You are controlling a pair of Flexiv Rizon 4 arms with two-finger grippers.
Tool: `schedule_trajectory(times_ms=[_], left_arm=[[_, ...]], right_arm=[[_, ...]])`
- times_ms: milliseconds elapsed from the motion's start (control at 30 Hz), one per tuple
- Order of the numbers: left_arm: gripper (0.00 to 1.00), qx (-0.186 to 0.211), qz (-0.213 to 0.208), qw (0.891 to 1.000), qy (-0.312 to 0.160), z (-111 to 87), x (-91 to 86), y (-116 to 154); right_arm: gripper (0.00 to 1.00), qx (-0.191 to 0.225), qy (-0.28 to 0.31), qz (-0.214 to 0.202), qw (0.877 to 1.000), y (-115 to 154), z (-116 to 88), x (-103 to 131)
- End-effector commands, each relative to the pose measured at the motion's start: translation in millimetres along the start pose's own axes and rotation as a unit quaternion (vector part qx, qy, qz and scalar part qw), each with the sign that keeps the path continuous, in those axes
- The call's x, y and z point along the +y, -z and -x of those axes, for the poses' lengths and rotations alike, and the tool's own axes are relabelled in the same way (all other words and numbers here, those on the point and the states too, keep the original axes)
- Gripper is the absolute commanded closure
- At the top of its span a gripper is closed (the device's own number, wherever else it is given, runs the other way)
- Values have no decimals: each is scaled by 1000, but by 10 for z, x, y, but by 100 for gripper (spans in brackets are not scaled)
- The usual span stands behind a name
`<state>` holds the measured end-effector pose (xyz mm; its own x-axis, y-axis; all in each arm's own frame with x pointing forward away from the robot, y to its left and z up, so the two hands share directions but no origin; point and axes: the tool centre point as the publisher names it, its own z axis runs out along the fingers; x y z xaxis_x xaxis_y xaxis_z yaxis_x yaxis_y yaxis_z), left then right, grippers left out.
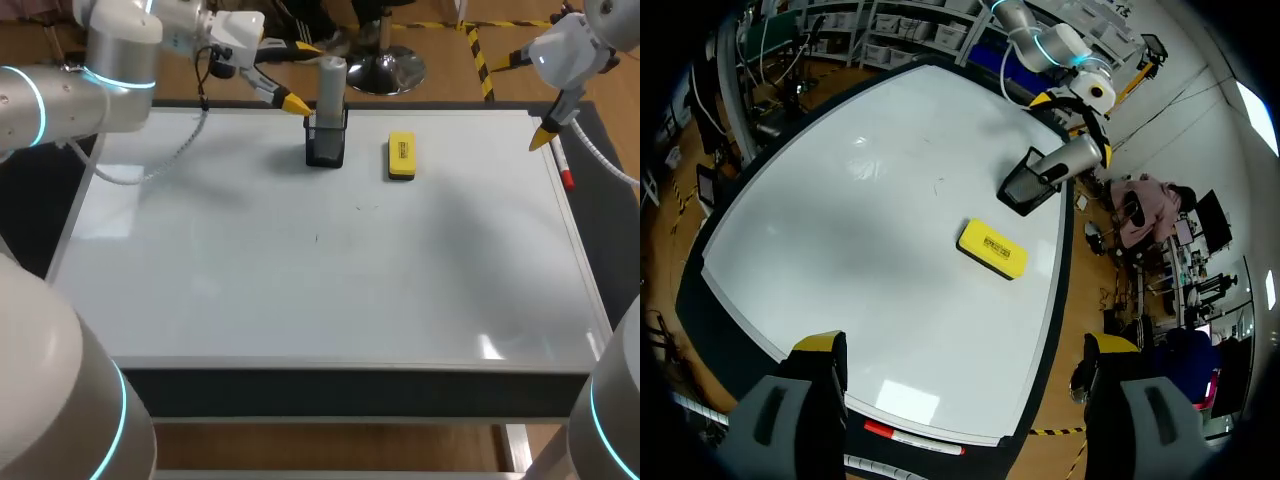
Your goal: Pick up the inspection probe, press it on each red-marked spot on the whiteboard one by one, put down the probe, pick up the eraser, and wipe off all the red marks.
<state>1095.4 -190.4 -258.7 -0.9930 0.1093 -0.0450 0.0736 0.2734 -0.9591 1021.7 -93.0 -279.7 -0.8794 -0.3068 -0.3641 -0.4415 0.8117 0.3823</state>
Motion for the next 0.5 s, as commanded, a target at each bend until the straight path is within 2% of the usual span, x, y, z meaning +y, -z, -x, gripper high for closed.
schedule_trajectory(times_ms=[33,500], left_arm=[[0,-49,58,997,-8,-231,-111,110],[0,-88,129,987,-50,-506,-181,278]], right_arm=[[0,2,1,-1,1000,8,1,-1],[0,2,1,-1,1000,8,1,-1]])
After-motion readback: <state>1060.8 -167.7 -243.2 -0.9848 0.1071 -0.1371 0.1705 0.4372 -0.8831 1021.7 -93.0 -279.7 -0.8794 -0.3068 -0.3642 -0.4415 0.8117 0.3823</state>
